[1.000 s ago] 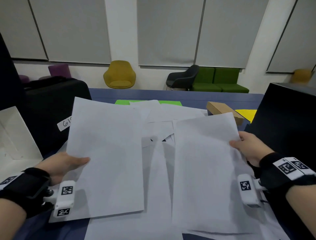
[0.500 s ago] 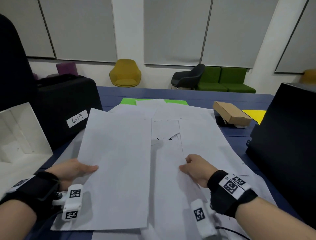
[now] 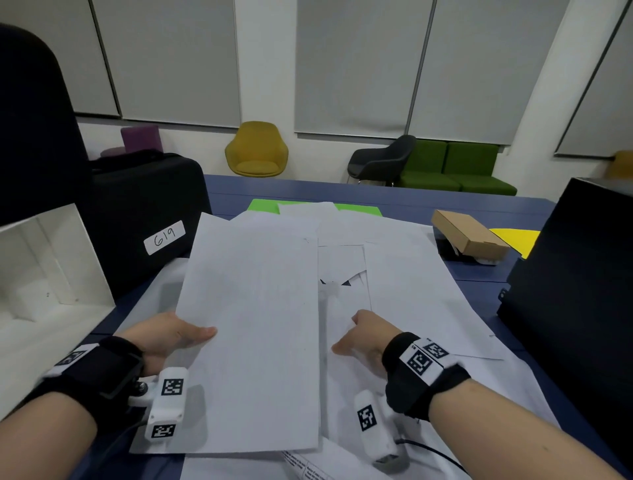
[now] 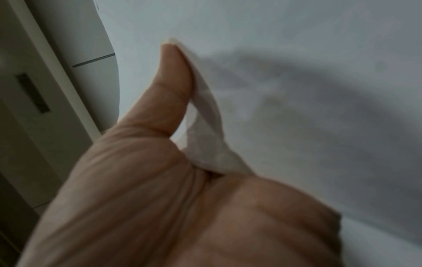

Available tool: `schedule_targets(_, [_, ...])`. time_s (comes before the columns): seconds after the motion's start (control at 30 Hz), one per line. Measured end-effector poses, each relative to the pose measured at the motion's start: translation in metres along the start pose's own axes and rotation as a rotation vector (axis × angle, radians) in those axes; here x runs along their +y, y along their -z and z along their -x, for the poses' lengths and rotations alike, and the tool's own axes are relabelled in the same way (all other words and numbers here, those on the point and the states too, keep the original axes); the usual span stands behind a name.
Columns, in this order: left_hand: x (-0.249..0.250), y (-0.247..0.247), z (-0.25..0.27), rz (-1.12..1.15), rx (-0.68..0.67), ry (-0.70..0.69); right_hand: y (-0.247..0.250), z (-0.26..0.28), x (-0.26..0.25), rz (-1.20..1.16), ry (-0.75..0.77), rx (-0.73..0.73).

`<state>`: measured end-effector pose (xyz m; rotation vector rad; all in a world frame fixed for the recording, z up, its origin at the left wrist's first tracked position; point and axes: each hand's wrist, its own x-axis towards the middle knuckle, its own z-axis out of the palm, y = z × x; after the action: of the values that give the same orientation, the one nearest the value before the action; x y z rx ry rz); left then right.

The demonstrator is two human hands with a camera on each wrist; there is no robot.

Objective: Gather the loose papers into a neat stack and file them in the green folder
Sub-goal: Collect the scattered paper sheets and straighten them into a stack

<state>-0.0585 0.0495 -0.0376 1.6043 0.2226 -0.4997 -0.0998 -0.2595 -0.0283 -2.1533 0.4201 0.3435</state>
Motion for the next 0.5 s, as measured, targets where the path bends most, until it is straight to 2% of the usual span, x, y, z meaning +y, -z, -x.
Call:
schedule_targets(0.2, [0.004,-0.001,-0.001,0.027,0.011,-0.054,0.039,-0.002,0.007,-0.120,0.059,0.137])
schedule_targets(0.37, [0.015,-0.004,0.001,0.090,-0.010,-0.103,0.090,0.008,0.011,-0.233,0.224,0.250])
schedule_targets(0.5, [0.021,-0.007,-0.003,0.144,0.009,-0.118,0.128,0.009,0.013,-0.198,0.375,0.332])
